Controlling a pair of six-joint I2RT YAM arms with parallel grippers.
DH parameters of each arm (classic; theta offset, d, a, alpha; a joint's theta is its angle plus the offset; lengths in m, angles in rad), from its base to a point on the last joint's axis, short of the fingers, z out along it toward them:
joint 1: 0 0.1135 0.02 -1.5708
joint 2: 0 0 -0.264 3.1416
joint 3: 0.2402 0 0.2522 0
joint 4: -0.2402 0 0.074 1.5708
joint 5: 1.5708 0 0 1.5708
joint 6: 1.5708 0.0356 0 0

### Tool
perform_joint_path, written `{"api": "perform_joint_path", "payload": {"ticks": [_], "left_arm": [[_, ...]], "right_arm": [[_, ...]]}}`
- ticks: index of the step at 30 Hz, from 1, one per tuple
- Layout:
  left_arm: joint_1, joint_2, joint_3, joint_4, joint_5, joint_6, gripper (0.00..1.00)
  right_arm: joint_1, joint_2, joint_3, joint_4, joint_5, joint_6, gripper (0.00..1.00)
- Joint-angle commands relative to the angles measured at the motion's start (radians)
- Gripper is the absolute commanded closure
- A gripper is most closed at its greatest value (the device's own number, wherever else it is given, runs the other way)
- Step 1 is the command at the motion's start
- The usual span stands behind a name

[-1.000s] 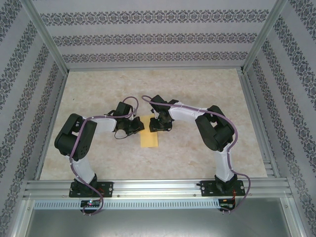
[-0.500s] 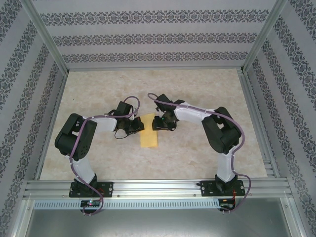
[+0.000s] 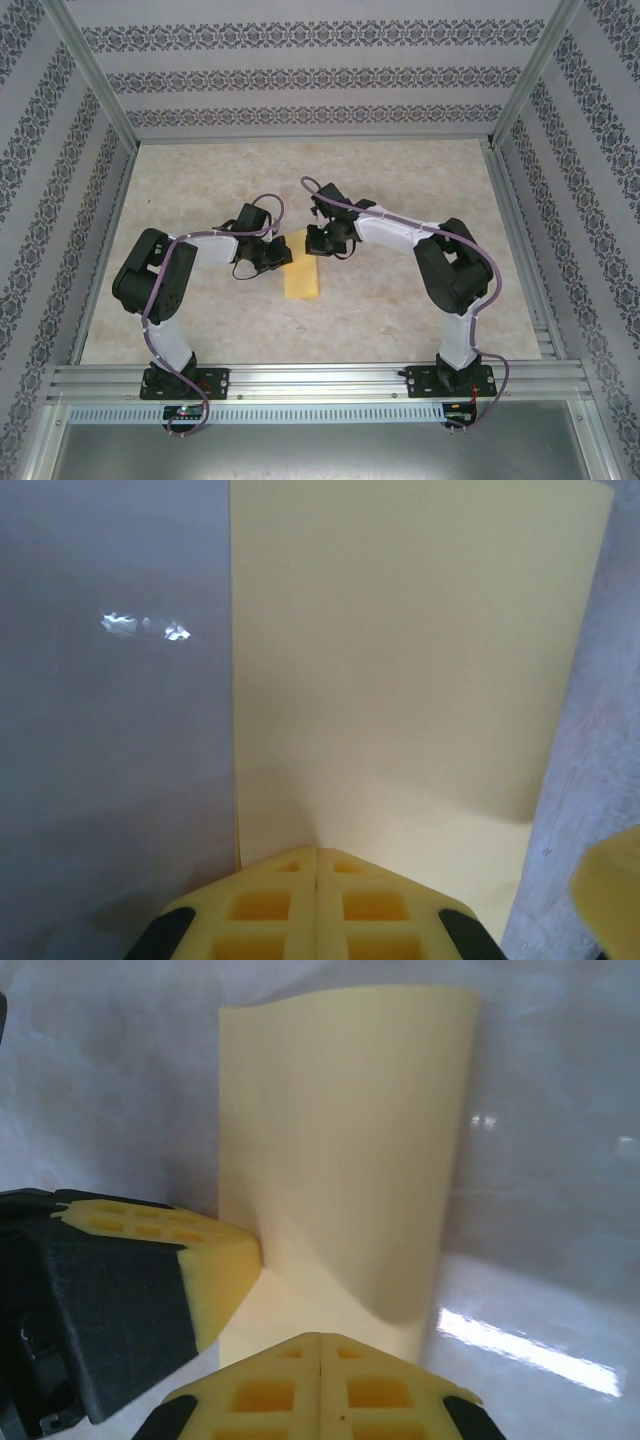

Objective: Fold a paper plane with a square sheet of paper (pick it up from the middle)
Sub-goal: Hold the square sheet of paper at the center of the table, then fold the square sheet of paper in half at the center of the table.

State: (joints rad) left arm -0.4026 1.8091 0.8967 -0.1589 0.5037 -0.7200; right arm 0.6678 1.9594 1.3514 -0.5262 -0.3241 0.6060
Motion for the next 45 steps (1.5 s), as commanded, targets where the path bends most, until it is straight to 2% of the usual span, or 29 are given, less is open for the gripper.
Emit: {"api": "perform_joint_path", "payload": {"ticks": [1, 13, 21, 35, 41, 45], "left_arm": [[-0.008, 0.071, -0.023, -0.144, -0.133, -0.005, 0.99], [-0.009, 0.09, -0.014, -0.183, -0.149, -0.035, 1.0], [-0.01, 0.098, -0.018, -0.212, -0.18, -0.033, 1.0], [-0.011, 0.115, -0.045, -0.209, -0.184, -0.026, 1.0], [-0.013, 0.115, -0.041, -0.211, -0.183, -0.021, 1.0], [-0.017, 0.117, -0.04, -0.208, -0.184, -0.027, 1.0]], "right_arm": [[0.01, 0.049, 0.054, 0.034, -0.037, 0.024, 1.0], [0.018, 0.12, 0.067, 0.002, -0.039, -0.007, 1.0], [-0.017, 0.116, 0.02, -0.004, -0.049, -0.082, 1.0], [-0.118, 0.014, -0.126, 0.046, -0.007, -0.12, 1.0], [-0.087, -0.053, -0.092, 0.113, -0.061, -0.079, 1.0], [-0.046, -0.017, -0.07, 0.183, -0.088, -0.03, 1.0]]}}
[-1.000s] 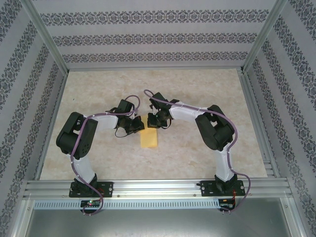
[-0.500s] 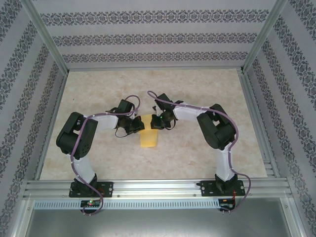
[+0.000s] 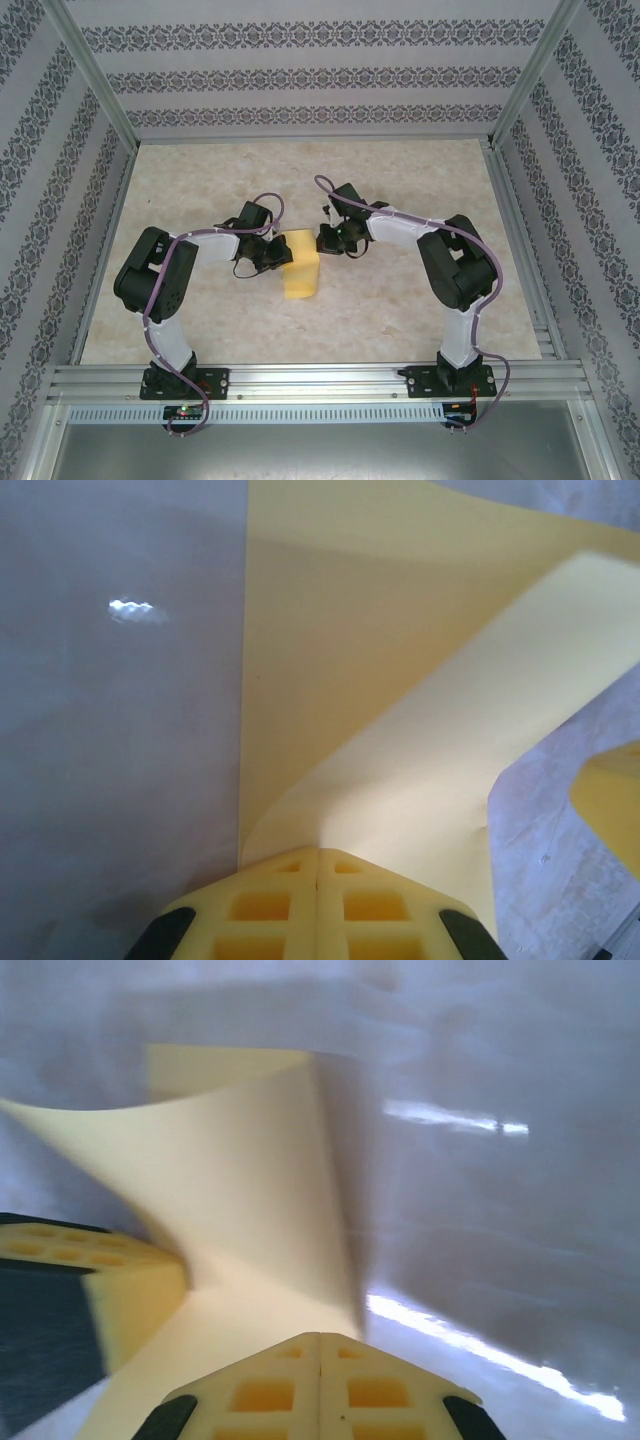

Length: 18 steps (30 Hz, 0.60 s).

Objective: Fold a paper plane with a square sheet of paper (pick it up from the middle)
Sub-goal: Fold the square sheet of paper in half at the center of the table.

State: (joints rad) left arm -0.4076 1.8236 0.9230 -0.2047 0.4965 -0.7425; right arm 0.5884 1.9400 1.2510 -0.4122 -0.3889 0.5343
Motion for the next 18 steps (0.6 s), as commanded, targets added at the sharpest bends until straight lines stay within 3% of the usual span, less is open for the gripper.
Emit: {"api": "perform_joint_path", "payload": {"ticks": [1, 9, 18], "left_arm": [[-0.013, 0.102, -0.067, -0.16, -0.177, -0.005, 1.0], [-0.017, 0.103, -0.065, -0.161, -0.177, -0.006, 1.0], [-0.016, 0.105, -0.081, -0.155, -0.17, -0.02, 1.0]], "right_arm": [[0.039, 0.022, 0.041, 0.075, -0.027, 0.052, 1.0], [0.04, 0.127, 0.09, 0.101, -0.046, 0.058, 1.0], [-0.05, 0.14, 0.022, 0.116, -0.008, 0.045, 1.0]]}}
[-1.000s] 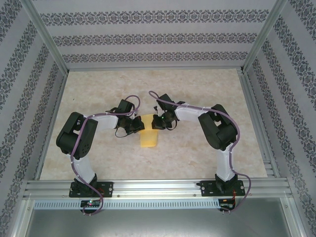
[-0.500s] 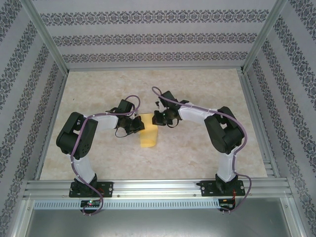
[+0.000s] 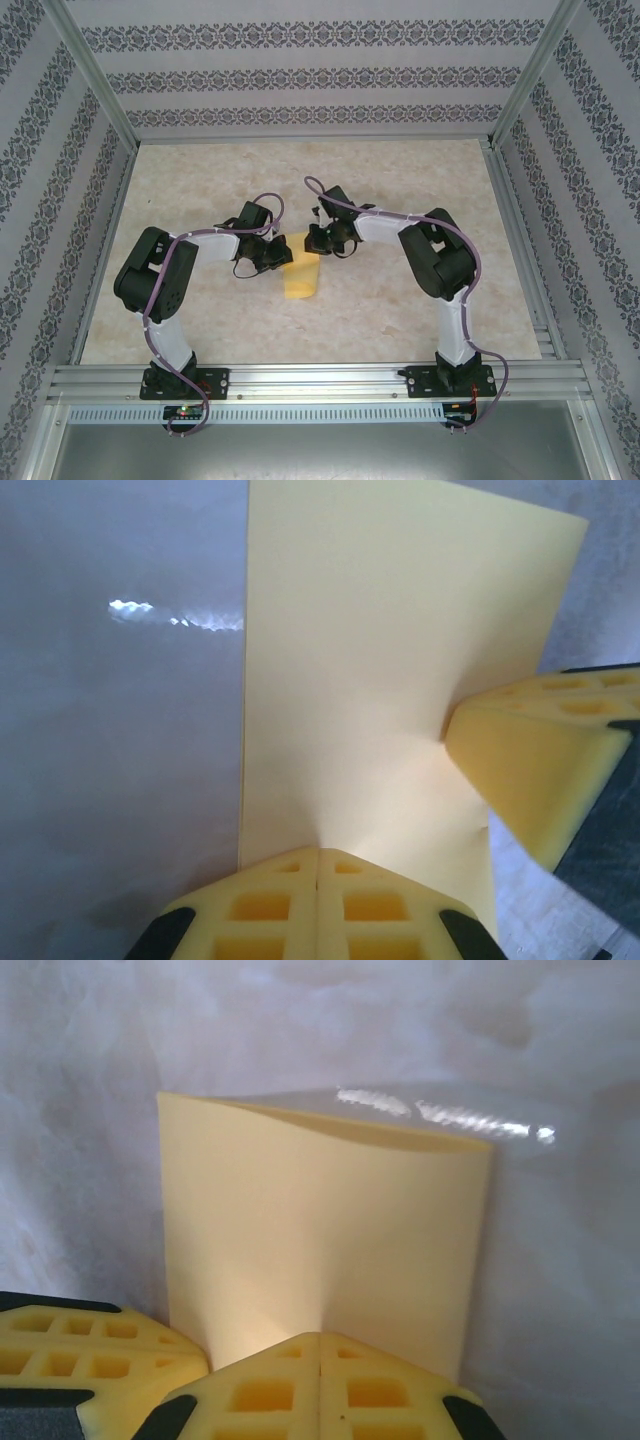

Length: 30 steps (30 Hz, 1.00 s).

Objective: Fold a paper plane with a square sheet of paper (pick it up from the middle)
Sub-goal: Fold the square sheet of paper in half at the center of the table.

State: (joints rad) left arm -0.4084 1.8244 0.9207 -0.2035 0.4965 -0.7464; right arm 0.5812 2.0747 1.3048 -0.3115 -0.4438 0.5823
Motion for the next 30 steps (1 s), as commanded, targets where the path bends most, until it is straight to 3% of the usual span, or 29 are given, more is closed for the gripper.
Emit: {"api": "perform_joint_path", "payload": {"ticks": [1, 5, 13, 23, 30], "left_arm": [[-0.016, 0.106, -0.081, -0.155, -0.171, -0.016, 1.0], [-0.017, 0.106, -0.083, -0.147, -0.164, -0.019, 1.0], [-0.02, 0.107, -0.075, -0.143, -0.163, -0.022, 1.0], [-0.025, 0.107, -0.075, -0.143, -0.164, -0.035, 1.0], [-0.026, 0.11, -0.084, -0.129, -0.155, -0.037, 1.0]], "right_arm": [[-0.059, 0.002, -0.038, 0.016, 0.058, -0.007, 1.0], [-0.098, -0.027, -0.042, 0.014, 0.083, -0.009, 1.0], [-0.058, -0.142, -0.042, 0.106, 0.017, 0.021, 1.0], [-0.006, 0.01, 0.043, 0.131, -0.072, 0.057, 1.0], [-0.075, 0.047, 0.027, 0.162, -0.03, 0.059, 1.0]]}}
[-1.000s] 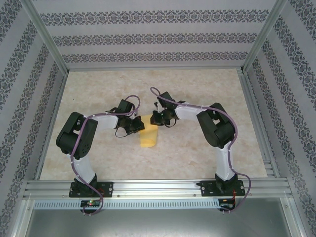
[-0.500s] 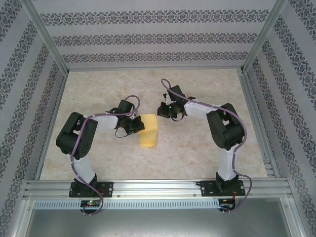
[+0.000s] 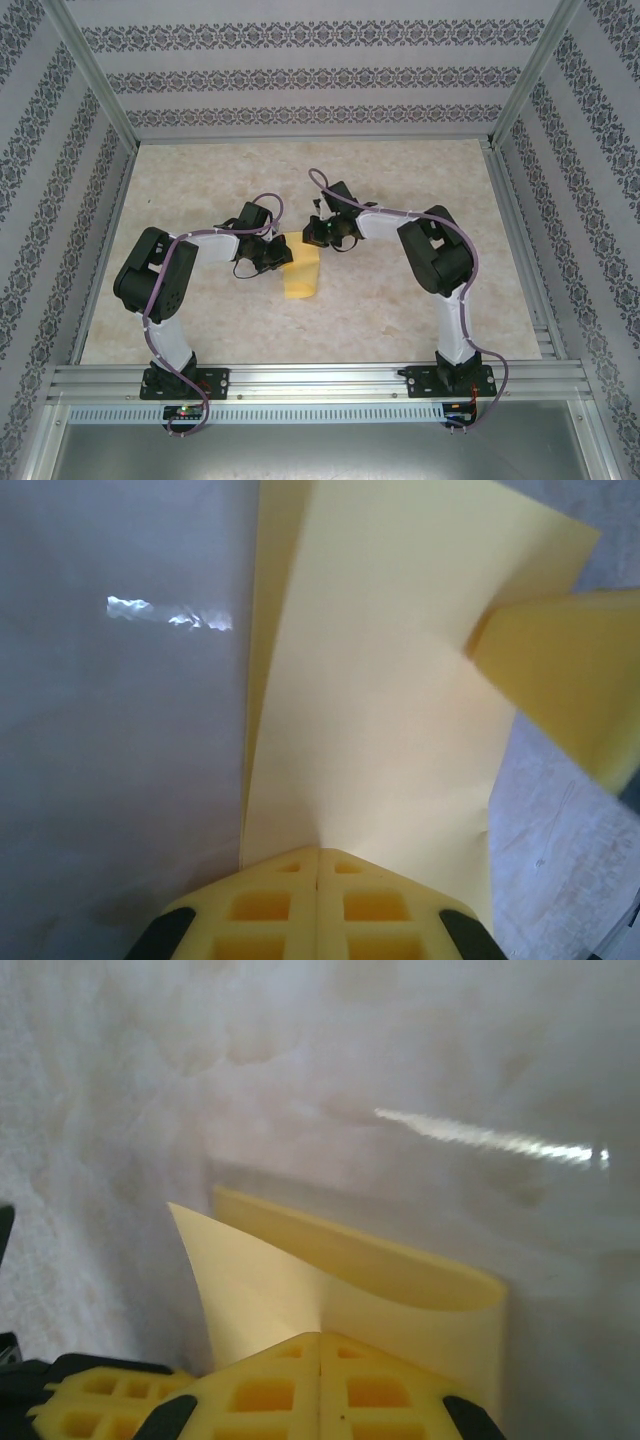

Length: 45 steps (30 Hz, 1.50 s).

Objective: Fold a paper plane with a square sheet of paper (pick it up from the middle)
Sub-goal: Fold the square sheet of paper in half at the center of the table.

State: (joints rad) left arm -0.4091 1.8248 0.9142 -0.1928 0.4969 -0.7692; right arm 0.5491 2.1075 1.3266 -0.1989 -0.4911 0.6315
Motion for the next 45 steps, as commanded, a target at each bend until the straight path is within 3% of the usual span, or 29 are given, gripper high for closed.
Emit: {"api": "perform_joint_path", "payload": {"ticks": [1, 7, 16, 26, 45], "left_arm": [[-0.026, 0.109, -0.079, -0.139, -0.155, -0.015, 1.0], [-0.027, 0.109, -0.087, -0.131, -0.153, -0.015, 1.0], [-0.028, 0.11, -0.085, -0.129, -0.154, -0.015, 1.0], [-0.029, 0.113, -0.086, -0.136, -0.16, -0.016, 1.0], [-0.028, 0.116, -0.125, -0.126, -0.16, -0.024, 1.0]], "right_arm": [[-0.057, 0.02, 0.003, 0.053, 0.02, 0.01, 1.0], [-0.127, 0.027, 0.026, 0.012, 0.057, -0.002, 1.0], [-0.064, -0.136, -0.045, 0.006, 0.017, -0.006, 1.0], [0.027, -0.003, -0.017, 0.043, -0.081, 0.014, 1.0], [-0.093, 0.046, -0.051, 0.096, 0.039, 0.063, 1.0]]}}
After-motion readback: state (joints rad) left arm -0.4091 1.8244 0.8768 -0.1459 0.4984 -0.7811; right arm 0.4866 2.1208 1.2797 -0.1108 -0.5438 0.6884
